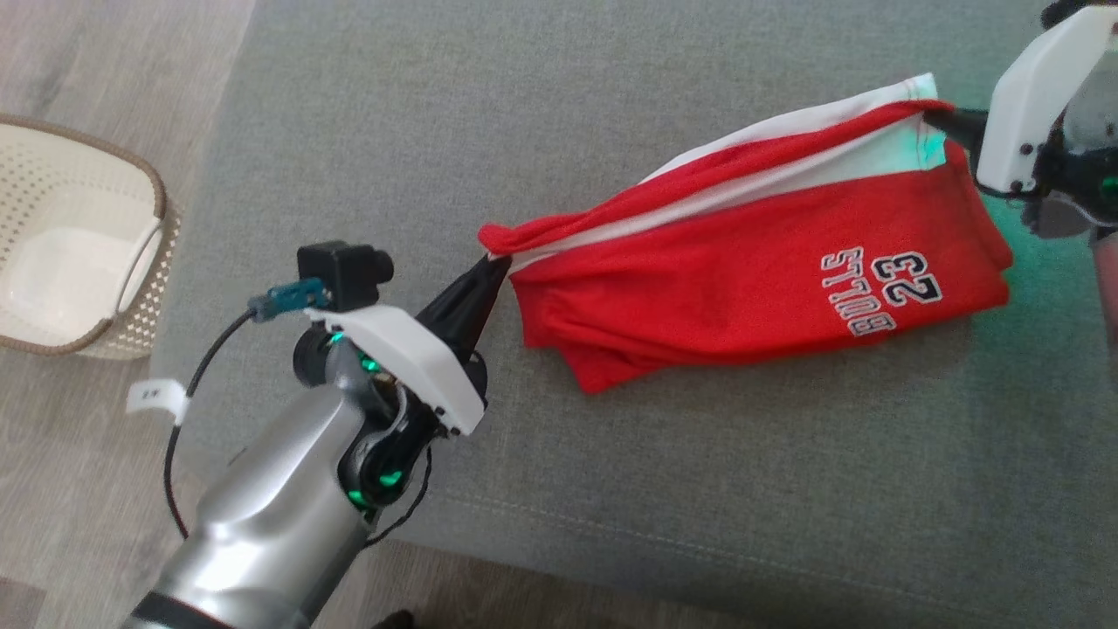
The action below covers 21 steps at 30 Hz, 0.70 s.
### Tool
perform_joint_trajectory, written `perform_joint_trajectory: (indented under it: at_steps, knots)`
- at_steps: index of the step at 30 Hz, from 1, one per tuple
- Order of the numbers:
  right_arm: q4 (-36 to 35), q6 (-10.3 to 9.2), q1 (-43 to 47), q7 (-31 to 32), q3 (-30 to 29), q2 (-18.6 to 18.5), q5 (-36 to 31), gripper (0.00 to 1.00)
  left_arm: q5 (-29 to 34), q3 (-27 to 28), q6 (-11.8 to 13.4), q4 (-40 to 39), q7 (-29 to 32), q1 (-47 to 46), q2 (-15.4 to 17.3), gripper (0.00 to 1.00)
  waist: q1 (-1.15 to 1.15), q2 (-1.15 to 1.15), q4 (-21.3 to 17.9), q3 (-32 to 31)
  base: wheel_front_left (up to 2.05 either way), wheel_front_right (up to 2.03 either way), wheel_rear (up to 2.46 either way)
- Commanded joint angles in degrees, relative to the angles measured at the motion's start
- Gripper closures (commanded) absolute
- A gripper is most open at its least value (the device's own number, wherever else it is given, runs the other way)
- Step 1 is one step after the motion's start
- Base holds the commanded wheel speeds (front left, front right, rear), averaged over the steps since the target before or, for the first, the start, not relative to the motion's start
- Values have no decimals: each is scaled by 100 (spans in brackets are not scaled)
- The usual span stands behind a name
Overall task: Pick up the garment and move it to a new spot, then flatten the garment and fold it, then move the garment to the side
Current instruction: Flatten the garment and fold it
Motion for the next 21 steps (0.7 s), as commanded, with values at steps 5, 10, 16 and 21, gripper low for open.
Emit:
perform_joint_trajectory:
  at_steps: [5,10,16,21]
  knots:
    - [8,-2,-458,-285,176,-63,-105,100,129,170,-117,161,-166,-487,-39,100,0,0,37,213,0,0,0]
    - [152,-2,-667,-474,337,-55,-81,100,145,137,-184,447,-279,-693,-197,100,0,0,54,345,0,0,0]
    - [390,-2,-833,-663,479,-90,-45,100,163,109,-236,794,-429,-852,-311,100,0,0,48,432,0,0,0]
    - [647,-2,-958,-1021,354,-34,-84,0,224,103,-204,1077,-573,-944,-389,0,0,0,17,448,0,0,0]
